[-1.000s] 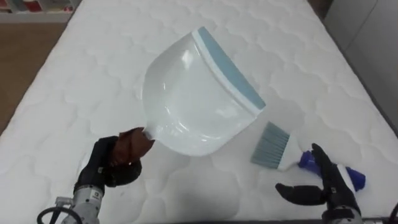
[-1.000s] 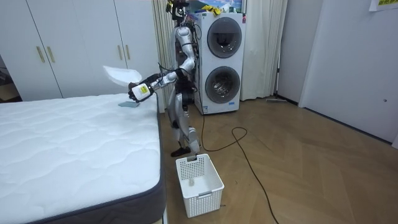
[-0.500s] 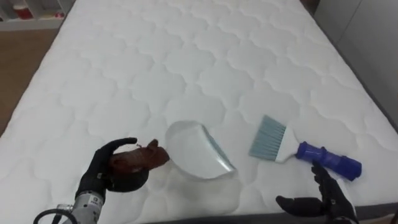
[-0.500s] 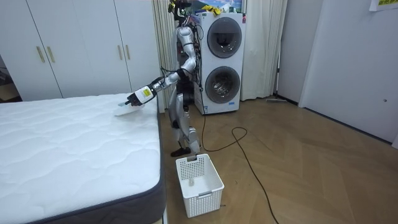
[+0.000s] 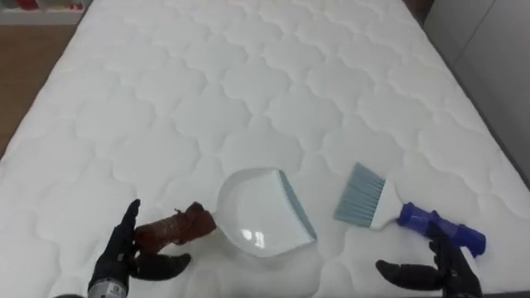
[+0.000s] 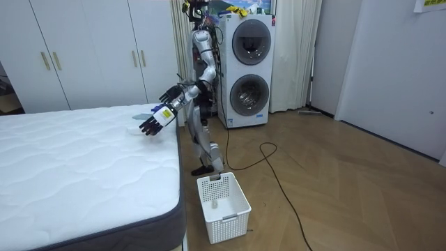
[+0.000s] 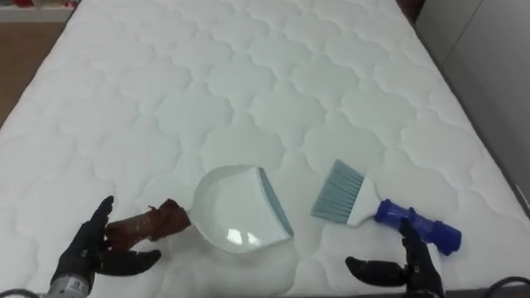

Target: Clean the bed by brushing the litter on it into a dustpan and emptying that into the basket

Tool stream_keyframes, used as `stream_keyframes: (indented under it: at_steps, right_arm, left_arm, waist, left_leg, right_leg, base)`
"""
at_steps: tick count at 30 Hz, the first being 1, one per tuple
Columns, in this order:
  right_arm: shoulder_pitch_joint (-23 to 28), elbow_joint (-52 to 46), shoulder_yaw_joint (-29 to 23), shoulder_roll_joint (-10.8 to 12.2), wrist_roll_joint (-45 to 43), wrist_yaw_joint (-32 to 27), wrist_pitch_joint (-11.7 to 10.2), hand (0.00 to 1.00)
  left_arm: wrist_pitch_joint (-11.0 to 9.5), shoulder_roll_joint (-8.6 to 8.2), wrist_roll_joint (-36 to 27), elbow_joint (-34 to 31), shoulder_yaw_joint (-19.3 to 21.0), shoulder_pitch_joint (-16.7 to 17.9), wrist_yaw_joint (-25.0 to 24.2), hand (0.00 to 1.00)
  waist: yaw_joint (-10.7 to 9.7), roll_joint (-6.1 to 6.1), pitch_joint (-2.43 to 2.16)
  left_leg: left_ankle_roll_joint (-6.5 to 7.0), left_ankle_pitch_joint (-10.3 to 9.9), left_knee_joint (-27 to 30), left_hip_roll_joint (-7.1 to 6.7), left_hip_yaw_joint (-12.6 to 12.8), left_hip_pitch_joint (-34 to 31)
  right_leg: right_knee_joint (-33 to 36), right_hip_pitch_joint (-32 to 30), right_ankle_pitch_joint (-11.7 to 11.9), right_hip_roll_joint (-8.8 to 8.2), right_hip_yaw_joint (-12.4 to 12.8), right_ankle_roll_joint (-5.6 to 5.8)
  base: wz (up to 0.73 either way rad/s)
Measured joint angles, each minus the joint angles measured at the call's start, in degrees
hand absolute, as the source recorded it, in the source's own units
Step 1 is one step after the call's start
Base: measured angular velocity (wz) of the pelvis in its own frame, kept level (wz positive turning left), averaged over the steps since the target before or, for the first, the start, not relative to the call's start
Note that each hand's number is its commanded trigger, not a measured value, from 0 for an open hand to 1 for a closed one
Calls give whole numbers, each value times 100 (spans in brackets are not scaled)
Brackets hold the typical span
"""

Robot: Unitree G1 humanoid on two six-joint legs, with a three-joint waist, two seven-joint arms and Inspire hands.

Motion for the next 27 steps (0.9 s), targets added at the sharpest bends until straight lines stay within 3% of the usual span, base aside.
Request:
stream_keyframes:
  at_steps: [6, 7, 9, 12, 14, 17, 21, 27]
  right_arm:
    - [126, 69, -633, 8, 465, -391, -6, 0]
    - [140, 161, -822, 7, 571, -485, -16, 0]
    - [128, 512, -1182, 11, 654, -576, -20, 0]
    - [331, 956, -1814, 29, 820, -700, 0, 0]
    - [439, 1317, -2075, 59, 1029, -843, 5, 0]
    - [547, 1748, -2094, 127, 1032, -807, 98, 0]
    - [510, 2305, -2095, 197, 1006, -623, 257, 0]
    - [515, 2988, -1915, 197, 559, -121, 526, 0]
  left_arm:
    - [-100, -54, -630, 61, 730, 58, 646, 0]
    - [-216, -54, -633, 258, 888, 119, 831, 0]
    - [-251, -71, -629, 545, 1179, 181, 1056, 0]
    - [-250, -175, -624, 683, 1724, 501, 1387, 0]
    - [-291, -185, -623, 1021, 1977, 695, 1646, 0]
    - [-243, -192, -623, 1907, 2153, 724, 1733, 0]
    - [-147, -227, -618, 2562, 2162, 742, 1659, 0]
    - [135, -228, -558, 3317, 2012, 792, 1131, 0]
  waist:
    - [14, -11, -26]
    - [17, -1, -42]
    - [4, -2, -63]
    - [-2, -22, -76]
    - [25, -68, -60]
    - [11, -82, -65]
    - [9, -115, -62]
    - [-1, -97, -37]
  left_leg:
    - [-17, 10, -30, 36, -1, 136]
    - [-17, 10, -47, 40, -2, 164]
    - [-17, 10, -57, 44, -32, 192]
    - [-17, 10, -98, 48, -31, 221]
    - [-17, 9, -115, 40, -30, 221]
    - [-21, 7, -181, 32, -43, 227]
    - [-30, -3, -268, 18, -50, 229]
    - [-29, -3, -253, 13, -148, 217]
  right_leg:
    - [-155, 218, 11, 30, -20, -7]
    - [-159, 235, 11, 38, -10, -7]
    - [-170, 267, 11, 43, -10, -8]
    - [-198, 299, 10, 42, -44, -8]
    - [-206, 291, 10, 38, -38, -7]
    - [-223, 266, 11, 33, -55, -5]
    - [-114, 212, 14, 39, -79, 0]
    - [-147, 248, 22, 28, -159, -5]
  base:
    - [0]
    - [0]
    - [0]
    - [4]
    - [0]
    - [0]
    - [1]
    - [6]
